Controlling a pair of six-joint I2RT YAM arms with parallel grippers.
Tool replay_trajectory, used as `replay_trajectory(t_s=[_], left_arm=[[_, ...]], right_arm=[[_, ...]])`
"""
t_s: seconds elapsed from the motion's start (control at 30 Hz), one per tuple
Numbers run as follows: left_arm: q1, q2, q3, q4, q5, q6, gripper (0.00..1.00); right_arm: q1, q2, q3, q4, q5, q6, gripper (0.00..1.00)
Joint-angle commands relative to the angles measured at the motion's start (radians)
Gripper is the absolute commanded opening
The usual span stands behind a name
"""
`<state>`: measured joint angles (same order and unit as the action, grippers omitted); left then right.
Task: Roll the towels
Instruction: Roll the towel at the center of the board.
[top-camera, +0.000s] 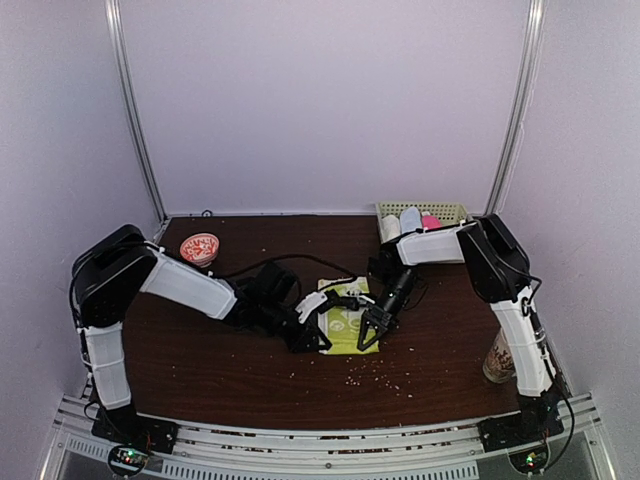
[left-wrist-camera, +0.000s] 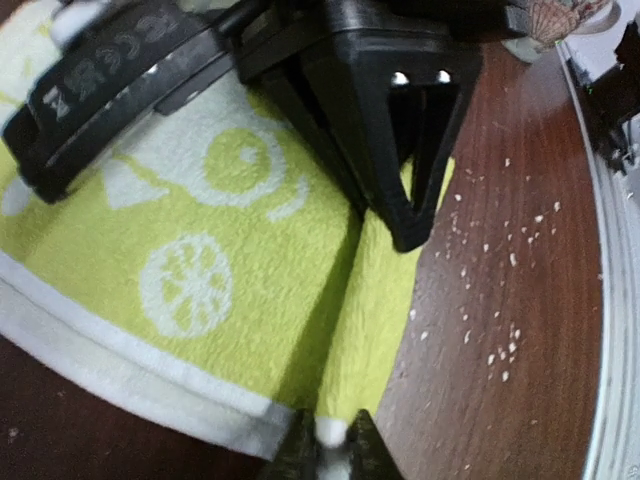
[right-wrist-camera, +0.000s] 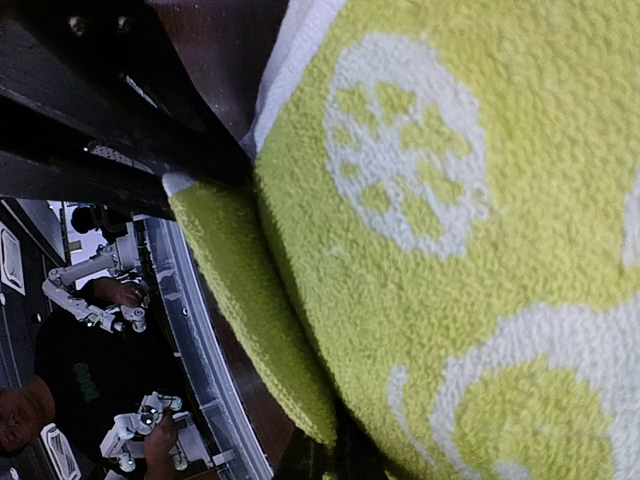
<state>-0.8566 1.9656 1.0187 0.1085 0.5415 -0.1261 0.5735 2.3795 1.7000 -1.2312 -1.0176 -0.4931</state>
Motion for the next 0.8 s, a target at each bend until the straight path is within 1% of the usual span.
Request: replay_trajectory(t_s=[0.0, 0.03, 0.07, 0.17, 0.27, 0.37, 0.47, 0.63, 0.77], left_arm=[[-0.057, -0.161, -0.076, -0.048, -0.365, 0.103, 0.27], [-0.087, -0.189, -0.086, -0.046, -0.424, 0.138, 0.33], [-0.114, -0.206, -0.089, -0.044, -0.468, 0.178, 0.37], [-0.180, -0.218, -0.057, -0.075, -0.527, 0.292, 0.42], [-0.210, -0.194, -0.008, -0.118, -0.491, 0.403, 0.43], [-0.223, -0.132, 0.065, -0.184, -0.429, 0.495, 0.42], [-0.224, -0.072, 0.140, -0.239, -0.425, 0.530, 0.42], [-0.224, -0.006, 0.193, -0.256, -0.417, 0.577, 0.42], [-0.225, 0.060, 0.244, -0.290, -0.437, 0.590, 0.42]], right_arm=[[-0.012, 0.082, 0.010, 0.018, 0.172, 0.033, 0.02], [-0.012, 0.086, 0.016, 0.016, 0.178, 0.036, 0.02], [-0.012, 0.087, 0.020, 0.017, 0.180, 0.039, 0.02], [-0.012, 0.091, 0.023, 0.019, 0.181, 0.048, 0.03], [-0.012, 0.096, 0.021, 0.017, 0.180, 0.047, 0.03], [-0.012, 0.099, 0.022, 0.015, 0.179, 0.042, 0.02], [-0.012, 0.096, 0.021, 0.013, 0.176, 0.039, 0.02], [-0.012, 0.095, 0.018, 0.010, 0.171, 0.034, 0.02], [-0.011, 0.099, 0.022, 0.003, 0.165, 0.029, 0.01]])
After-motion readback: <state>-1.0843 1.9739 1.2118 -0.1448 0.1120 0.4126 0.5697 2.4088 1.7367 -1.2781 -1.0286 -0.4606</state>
